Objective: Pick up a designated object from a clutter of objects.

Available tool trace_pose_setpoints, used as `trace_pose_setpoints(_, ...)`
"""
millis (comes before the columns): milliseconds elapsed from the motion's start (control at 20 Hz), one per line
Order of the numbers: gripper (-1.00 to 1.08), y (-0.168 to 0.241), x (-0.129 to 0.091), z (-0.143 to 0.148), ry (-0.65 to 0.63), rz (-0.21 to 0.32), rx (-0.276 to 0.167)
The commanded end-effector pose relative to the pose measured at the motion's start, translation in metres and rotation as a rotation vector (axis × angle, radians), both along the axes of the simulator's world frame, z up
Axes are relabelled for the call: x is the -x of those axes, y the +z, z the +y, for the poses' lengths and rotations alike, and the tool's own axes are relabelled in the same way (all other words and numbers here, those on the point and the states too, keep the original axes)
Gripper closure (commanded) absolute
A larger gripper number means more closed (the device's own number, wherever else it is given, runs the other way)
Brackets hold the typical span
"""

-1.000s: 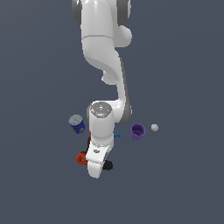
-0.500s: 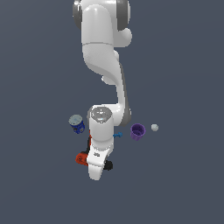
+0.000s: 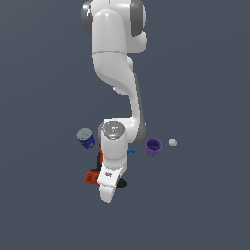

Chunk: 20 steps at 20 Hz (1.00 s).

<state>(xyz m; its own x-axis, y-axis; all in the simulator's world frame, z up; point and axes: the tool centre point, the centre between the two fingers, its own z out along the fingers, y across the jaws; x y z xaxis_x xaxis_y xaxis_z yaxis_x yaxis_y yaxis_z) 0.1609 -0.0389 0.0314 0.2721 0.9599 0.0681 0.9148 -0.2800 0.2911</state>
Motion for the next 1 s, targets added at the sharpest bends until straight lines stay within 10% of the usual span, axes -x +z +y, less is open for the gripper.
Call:
trace_pose_setpoints(0,1.08,-0.002,0.001,-0.001,-0.001,0.004,0.0)
trace_pose_setpoints(950,1.08,0.052,0.013,0.044,-0.001,0.0,0.0)
